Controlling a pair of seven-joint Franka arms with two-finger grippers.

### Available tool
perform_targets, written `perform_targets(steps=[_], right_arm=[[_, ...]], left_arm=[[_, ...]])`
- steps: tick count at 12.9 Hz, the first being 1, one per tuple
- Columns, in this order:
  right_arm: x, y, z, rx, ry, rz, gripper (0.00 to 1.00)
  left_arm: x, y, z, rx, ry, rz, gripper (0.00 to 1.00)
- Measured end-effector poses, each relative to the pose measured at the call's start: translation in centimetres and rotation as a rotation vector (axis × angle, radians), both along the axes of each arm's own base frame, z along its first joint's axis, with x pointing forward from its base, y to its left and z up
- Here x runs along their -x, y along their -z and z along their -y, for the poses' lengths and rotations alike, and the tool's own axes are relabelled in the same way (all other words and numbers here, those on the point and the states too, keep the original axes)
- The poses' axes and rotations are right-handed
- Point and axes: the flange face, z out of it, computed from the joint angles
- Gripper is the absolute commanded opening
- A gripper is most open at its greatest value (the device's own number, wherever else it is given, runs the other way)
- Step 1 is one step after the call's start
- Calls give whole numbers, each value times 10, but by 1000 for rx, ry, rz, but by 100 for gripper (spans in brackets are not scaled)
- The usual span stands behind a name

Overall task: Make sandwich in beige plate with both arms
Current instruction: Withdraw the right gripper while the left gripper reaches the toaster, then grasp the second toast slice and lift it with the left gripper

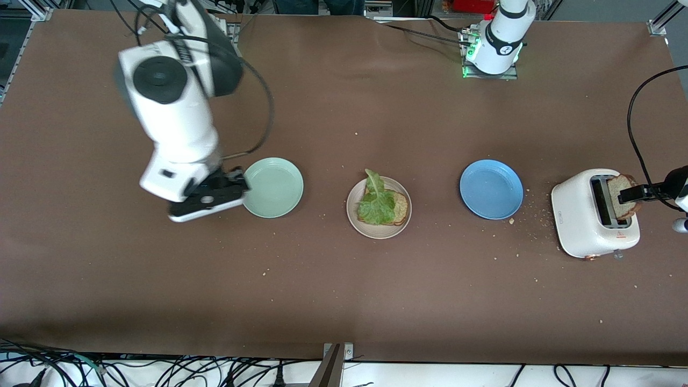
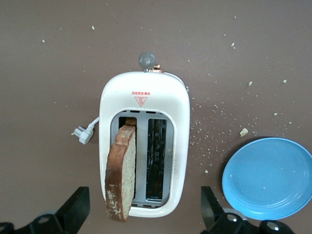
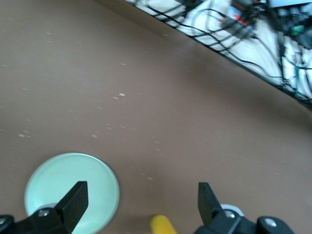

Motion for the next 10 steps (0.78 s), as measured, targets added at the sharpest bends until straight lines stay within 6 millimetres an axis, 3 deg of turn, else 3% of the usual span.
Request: perform_targets(steps=[3,6,7,9,10], right_arm=[[-12,-20,93,1,36,-44,100],[-24,-15,187,-19,155,-69,100],[-24,-13,211,-16,174,-88,100],[-22,-7,238,-13,207,-119,100],[-22,-5,242,-21,217,-126,100]], left_arm=[[11,29,-10,-10,-5,65,100],[31,52,-22,-9,-23,84,97],[36,53,-26,-10,-27,97,82],[41,53,-34,-12,-21,110,19],[43,54,-37,-12,-21,108,0]])
